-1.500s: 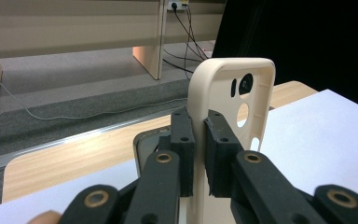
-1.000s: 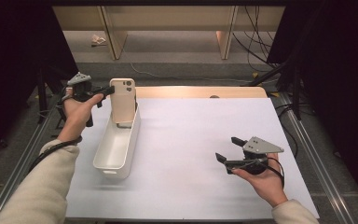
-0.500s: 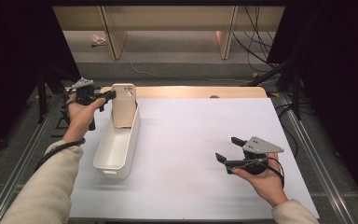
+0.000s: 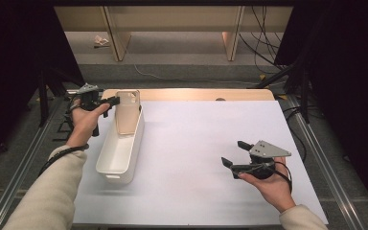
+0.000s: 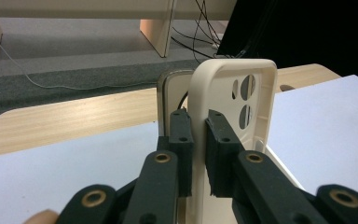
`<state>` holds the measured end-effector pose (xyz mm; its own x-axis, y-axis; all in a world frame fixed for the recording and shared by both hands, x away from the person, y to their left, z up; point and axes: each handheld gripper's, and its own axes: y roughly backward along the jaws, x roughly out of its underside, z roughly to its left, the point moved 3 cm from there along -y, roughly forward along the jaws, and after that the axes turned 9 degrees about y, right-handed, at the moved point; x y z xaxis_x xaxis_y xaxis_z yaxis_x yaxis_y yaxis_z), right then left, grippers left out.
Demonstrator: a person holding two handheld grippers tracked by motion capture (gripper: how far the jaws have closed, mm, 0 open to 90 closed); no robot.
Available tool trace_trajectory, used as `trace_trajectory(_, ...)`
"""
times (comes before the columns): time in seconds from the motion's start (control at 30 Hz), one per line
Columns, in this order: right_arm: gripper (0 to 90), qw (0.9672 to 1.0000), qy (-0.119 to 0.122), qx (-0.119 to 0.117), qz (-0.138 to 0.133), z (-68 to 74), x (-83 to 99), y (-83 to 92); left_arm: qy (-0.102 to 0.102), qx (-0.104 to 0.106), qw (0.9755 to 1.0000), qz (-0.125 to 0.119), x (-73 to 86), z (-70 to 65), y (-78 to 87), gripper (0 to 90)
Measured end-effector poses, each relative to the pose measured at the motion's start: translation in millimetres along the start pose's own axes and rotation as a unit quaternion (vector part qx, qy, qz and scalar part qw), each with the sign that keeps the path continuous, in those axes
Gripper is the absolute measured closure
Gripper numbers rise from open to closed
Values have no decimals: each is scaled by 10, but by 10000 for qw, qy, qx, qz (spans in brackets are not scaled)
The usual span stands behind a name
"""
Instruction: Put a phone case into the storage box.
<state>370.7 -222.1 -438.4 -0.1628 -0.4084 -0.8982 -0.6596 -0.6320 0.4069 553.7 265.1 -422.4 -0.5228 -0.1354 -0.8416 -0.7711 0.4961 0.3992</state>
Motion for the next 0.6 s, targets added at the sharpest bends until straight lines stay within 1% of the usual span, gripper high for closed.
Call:
trace_trajectory(0.17,182,10000,11,-1,7,1,1,-1,5,-51,10000,13,15,-7,-35,811)
trace_trajectory(0.33,182,10000,-6,-14,-2,1,1,0,-71,-170,9998,45,17,-22,-54,773)
trace_trajectory(0.37,182,10000,-3,-11,-2,0,2,0,-118,-201,9997,60,14,-27,-55,766)
trace_trajectory(0.43,182,10000,-5,-18,-2,1,3,-3,-165,-282,9994,67,2,-32,-48,736)
trace_trajectory(0.5,182,10000,-4,-19,-5,0,3,-3,-188,-326,9993,68,-13,-36,-35,675)
trace_trajectory(0.53,182,10000,-4,-19,-5,0,3,-3,-217,-375,9990,54,-24,-40,-25,675)
trace_trajectory(0.6,182,10000,-6,-19,-12,2,3,-5,-291,-432,9986,55,-49,-59,-1,626)
